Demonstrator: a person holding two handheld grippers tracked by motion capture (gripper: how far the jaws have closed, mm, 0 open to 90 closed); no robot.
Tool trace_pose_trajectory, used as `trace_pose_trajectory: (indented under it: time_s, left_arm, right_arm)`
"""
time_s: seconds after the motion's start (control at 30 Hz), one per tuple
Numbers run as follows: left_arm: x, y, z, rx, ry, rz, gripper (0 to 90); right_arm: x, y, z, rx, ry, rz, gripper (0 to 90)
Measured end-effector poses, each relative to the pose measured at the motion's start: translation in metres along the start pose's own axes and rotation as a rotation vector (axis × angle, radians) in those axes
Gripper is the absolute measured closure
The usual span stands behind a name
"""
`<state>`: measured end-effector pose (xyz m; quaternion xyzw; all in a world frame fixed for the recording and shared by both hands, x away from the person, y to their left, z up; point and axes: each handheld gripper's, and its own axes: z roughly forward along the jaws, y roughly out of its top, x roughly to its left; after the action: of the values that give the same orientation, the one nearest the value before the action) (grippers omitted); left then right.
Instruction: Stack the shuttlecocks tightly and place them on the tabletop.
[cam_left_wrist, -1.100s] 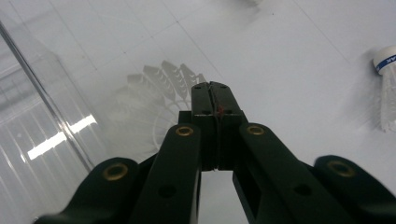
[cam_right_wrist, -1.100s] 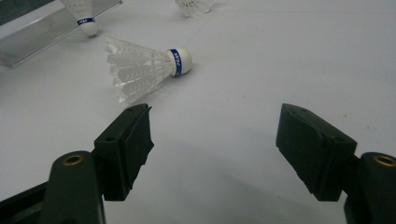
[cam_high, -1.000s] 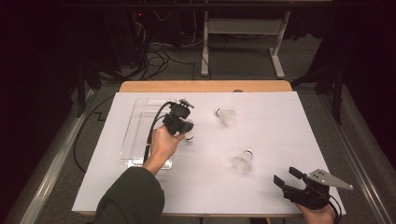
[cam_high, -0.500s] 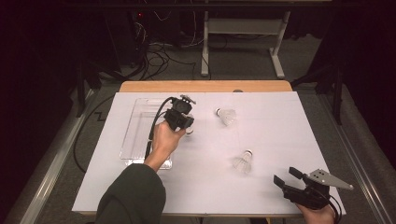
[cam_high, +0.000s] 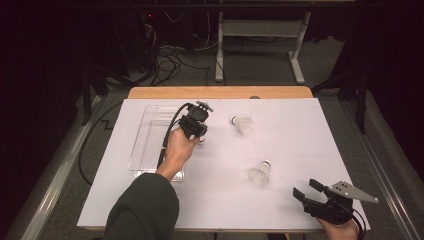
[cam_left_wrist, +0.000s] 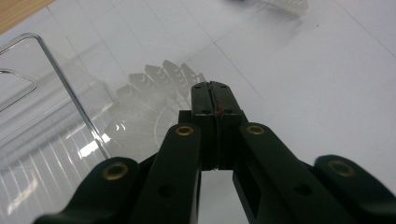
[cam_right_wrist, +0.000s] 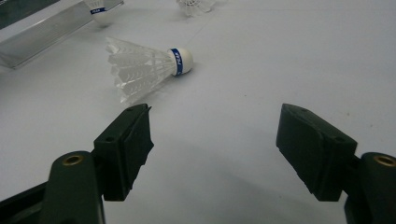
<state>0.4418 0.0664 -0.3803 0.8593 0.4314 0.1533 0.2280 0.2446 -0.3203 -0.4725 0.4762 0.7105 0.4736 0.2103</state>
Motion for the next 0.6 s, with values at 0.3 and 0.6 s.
trace_pose_trajectory:
  time_s: [0.3, 0.6]
  left_arm:
    - [-0.005, 0.001, 0.006, 0.018, 0.013, 0.023, 89.7]
    - [-0.011, 0.003, 0.011, 0.009, -0.023, 0.018, 89.6]
  right_arm:
    - [0.0, 0.0, 0.0, -0.001, 0.001, -0.002, 27.2]
    - [0.0, 0.0, 0.0, -0.001, 0.003, -0.002, 27.2]
